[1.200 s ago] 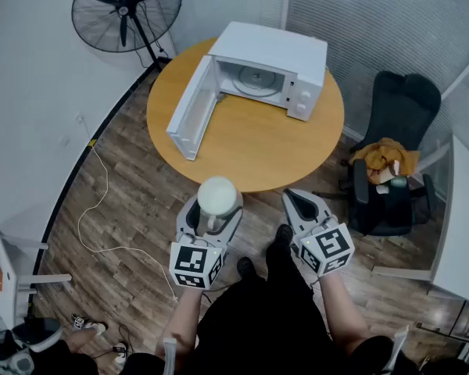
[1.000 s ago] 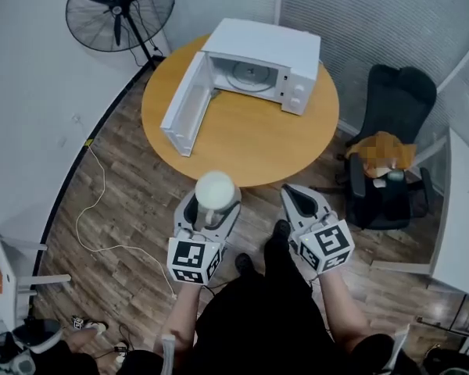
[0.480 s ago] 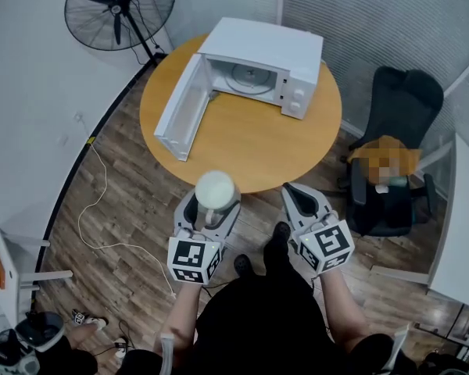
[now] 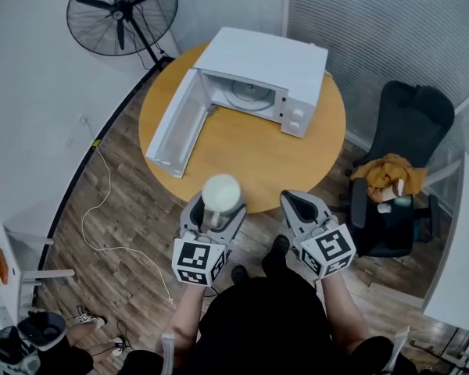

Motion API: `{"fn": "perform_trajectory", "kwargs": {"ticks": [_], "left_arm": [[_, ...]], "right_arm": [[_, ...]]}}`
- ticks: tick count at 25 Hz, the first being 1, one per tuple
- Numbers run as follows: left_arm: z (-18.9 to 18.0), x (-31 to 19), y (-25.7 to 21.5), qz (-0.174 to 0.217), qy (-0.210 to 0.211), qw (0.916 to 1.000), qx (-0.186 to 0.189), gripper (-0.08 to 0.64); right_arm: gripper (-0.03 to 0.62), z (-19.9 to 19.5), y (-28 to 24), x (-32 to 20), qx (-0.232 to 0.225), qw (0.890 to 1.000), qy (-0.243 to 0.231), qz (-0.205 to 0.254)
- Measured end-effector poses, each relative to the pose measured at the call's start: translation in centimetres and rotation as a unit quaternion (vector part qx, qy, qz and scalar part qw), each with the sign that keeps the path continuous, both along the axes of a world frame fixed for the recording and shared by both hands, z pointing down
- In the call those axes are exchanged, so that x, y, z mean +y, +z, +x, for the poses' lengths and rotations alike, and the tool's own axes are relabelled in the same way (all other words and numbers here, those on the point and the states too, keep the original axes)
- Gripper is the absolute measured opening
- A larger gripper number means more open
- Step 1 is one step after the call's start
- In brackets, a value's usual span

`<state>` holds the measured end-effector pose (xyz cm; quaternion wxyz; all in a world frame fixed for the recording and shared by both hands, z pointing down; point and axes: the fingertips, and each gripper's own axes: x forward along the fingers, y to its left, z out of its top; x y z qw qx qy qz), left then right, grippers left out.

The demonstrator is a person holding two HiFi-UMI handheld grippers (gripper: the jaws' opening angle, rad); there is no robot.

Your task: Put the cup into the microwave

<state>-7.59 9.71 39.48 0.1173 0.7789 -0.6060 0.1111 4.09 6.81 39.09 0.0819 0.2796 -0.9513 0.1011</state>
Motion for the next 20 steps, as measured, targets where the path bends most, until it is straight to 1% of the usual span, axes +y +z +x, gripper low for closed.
{"fn": "perform_trajectory", "kwargs": {"ticks": [6, 11, 14, 20], "left_arm": [[2.4, -3.8, 1.0, -0.01, -0.008, 0.9999, -0.004, 0.379], [4.3, -6.5, 2.2, -0.023, -0.018, 0.9996, 0.005, 0.379], [5.2, -7.6, 2.6, -0.029, -0.018, 0.9994, 0.003, 0.379], [5.0, -8.2, 3.1, -0.037, -0.033, 0.9987, -0.011, 0.379]], "right_arm": [[0.009, 2.1, 0.7, -3.8, -0.002, 1.0, -0.012, -0.006], [0.009, 3.7, 1.5, -6.2, -0.004, 0.999, -0.03, -0.018], [0.009, 4.3, 2.0, -7.3, -0.003, 0.999, -0.037, -0.024], [0.009, 4.8, 2.5, -7.9, -0.013, 0.998, -0.041, -0.039]]}}
